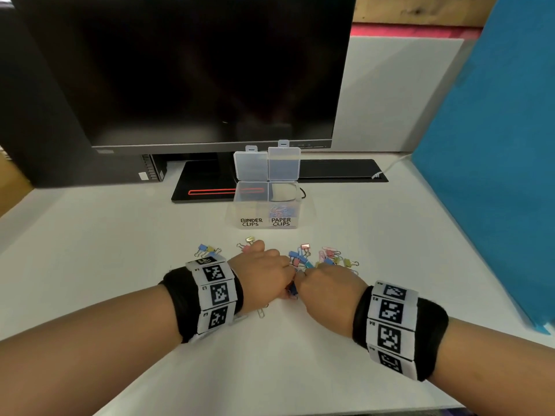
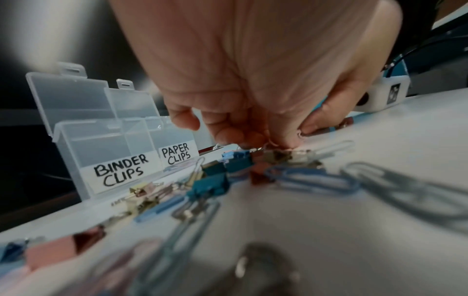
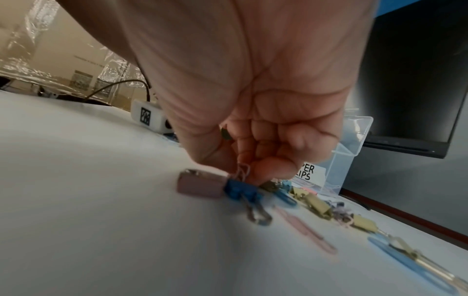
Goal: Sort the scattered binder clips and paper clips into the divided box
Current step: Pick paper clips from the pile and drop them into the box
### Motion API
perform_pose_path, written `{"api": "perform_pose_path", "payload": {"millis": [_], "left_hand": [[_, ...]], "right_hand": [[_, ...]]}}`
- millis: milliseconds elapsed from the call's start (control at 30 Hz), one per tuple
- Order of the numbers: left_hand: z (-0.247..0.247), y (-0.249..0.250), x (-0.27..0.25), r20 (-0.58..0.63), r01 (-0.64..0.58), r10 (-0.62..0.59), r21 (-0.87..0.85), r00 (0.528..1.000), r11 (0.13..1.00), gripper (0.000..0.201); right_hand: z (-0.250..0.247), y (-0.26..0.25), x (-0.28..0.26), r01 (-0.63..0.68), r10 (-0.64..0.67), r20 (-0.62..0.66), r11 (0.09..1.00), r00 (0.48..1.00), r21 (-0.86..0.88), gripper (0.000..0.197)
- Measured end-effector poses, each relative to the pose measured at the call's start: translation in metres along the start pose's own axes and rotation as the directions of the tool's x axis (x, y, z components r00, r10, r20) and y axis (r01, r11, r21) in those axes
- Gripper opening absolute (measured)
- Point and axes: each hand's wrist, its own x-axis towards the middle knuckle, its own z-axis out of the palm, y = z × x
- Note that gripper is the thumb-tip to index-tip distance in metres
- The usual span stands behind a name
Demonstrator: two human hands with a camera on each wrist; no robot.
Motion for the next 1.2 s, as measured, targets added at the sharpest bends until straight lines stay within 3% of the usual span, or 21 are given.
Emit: {"api": "perform_pose_path", "payload": {"millis": [67, 133, 167, 233, 267, 333, 367, 433, 500, 600, 667, 700, 733, 767, 800, 833, 867, 900, 967, 1067, 1200], "left_hand": [[-0.002, -0.002, 0.000, -0.001, 0.023, -0.023, -0.016, 1.000, 1.000, 0.028], [-0.007, -0.007, -0.004, 0.017, 0.062, -0.060, -0.171, 0.998, 0.983, 0.017], [-0.011, -0.012, -0.007, 0.030, 0.100, -0.096, -0.328, 0.995, 0.939, 0.011], [-0.019, -0.025, -0.016, 0.022, 0.156, -0.182, -0.625, 0.983, 0.765, 0.012], [-0.022, -0.033, -0.022, 0.014, 0.161, -0.223, -0.737, 0.975, 0.656, 0.013], [-0.024, -0.046, -0.036, 0.049, 0.157, -0.289, -0.918, 0.956, 0.363, 0.007], [-0.023, -0.050, -0.043, 0.086, 0.158, -0.310, -0.964, 0.947, 0.213, 0.006], [-0.018, -0.059, -0.055, 0.171, 0.171, -0.325, -0.985, 0.930, -0.030, 0.016], [-0.012, -0.063, -0.065, 0.249, 0.175, -0.313, -0.953, 0.916, -0.247, 0.019], [-0.005, -0.063, -0.073, 0.413, 0.211, -0.230, -0.778, 0.881, -0.591, 0.024], [-0.003, -0.059, -0.076, 0.497, 0.283, -0.148, -0.686, 0.855, -0.670, 0.026], [-0.003, -0.055, -0.076, 0.524, 0.328, -0.135, -0.692, 0.841, -0.644, 0.025], [-0.003, -0.052, -0.076, 0.539, 0.384, -0.151, -0.743, 0.828, -0.548, 0.026], [-0.004, -0.046, -0.077, 0.531, 0.446, -0.204, -0.825, 0.823, -0.348, 0.027], [-0.007, -0.039, -0.077, 0.493, 0.499, -0.277, -0.865, 0.825, -0.053, 0.027], [-0.010, -0.033, -0.078, 0.423, 0.520, -0.348, -0.814, 0.836, 0.258, 0.024], [-0.011, -0.026, -0.077, 0.330, 0.501, -0.393, -0.705, 0.859, 0.502, 0.024], [-0.012, -0.021, -0.077, 0.259, 0.484, -0.416, -0.594, 0.872, 0.643, 0.028], [-0.008, -0.015, -0.074, 0.202, 0.480, -0.440, -0.486, 0.875, 0.730, 0.037], [0.000, -0.011, -0.069, 0.173, 0.475, -0.450, -0.475, 0.876, 0.741, 0.039], [0.002, -0.011, -0.064, 0.155, 0.457, -0.443, -0.496, 0.883, 0.738, 0.032]], "right_hand": [[-0.002, 0.002, 0.002, -0.029, 0.028, 0.028, 0.999, 0.999, 0.037, 0.031], [-0.008, 0.012, 0.002, -0.101, 0.093, 0.056, 0.977, 0.994, 0.188, 0.026], [-0.010, 0.020, 0.002, -0.132, 0.124, 0.044, 0.948, 0.991, 0.290, 0.022], [-0.010, 0.042, 0.001, -0.157, 0.181, 0.007, 0.832, 0.983, 0.532, 0.018], [-0.009, 0.052, -0.001, -0.164, 0.214, 0.013, 0.704, 0.977, 0.691, 0.015], [-0.007, 0.067, -0.008, -0.173, 0.258, 0.091, 0.317, 0.962, 0.932, 0.013], [-0.005, 0.072, -0.011, -0.171, 0.249, 0.137, 0.121, 0.959, 0.978, 0.014], [-0.001, 0.077, -0.016, -0.146, 0.196, 0.182, -0.184, 0.963, 0.972, 0.017], [0.003, 0.075, -0.016, -0.132, 0.148, 0.201, -0.382, 0.968, 0.915, 0.022], [0.004, 0.068, -0.014, -0.142, 0.099, 0.241, -0.574, 0.966, 0.807, 0.034], [-0.001, 0.058, -0.012, -0.182, 0.056, 0.269, -0.603, 0.961, 0.777, 0.028], [-0.005, 0.052, -0.010, -0.208, 0.059, 0.288, -0.557, 0.956, 0.804, 0.022], [-0.007, 0.045, -0.007, -0.237, 0.090, 0.302, -0.427, 0.949, 0.872, 0.021], [-0.011, 0.036, -0.005, -0.267, 0.143, 0.294, -0.183, 0.945, 0.946, 0.022], [-0.015, 0.027, -0.003, -0.285, 0.194, 0.252, 0.172, 0.948, 0.943, 0.021], [-0.017, 0.018, 0.001, -0.262, 0.207, 0.179, 0.509, 0.962, 0.820, 0.019], [-0.019, 0.009, 0.003, -0.209, 0.184, 0.107, 0.736, 0.977, 0.644, 0.018], [-0.021, 0.002, 0.005, -0.171, 0.158, 0.069, 0.842, 0.985, 0.511, 0.018], [-0.023, -0.009, 0.008, -0.142, 0.128, 0.062, 0.901, 0.990, 0.410, 0.014], [-0.023, -0.018, 0.016, -0.168, 0.151, 0.074, 0.919, 0.986, 0.356, 0.031], [-0.026, -0.031, 0.027, -0.181, 0.181, 0.028, 0.941, 0.983, 0.287, 0.025]]}}
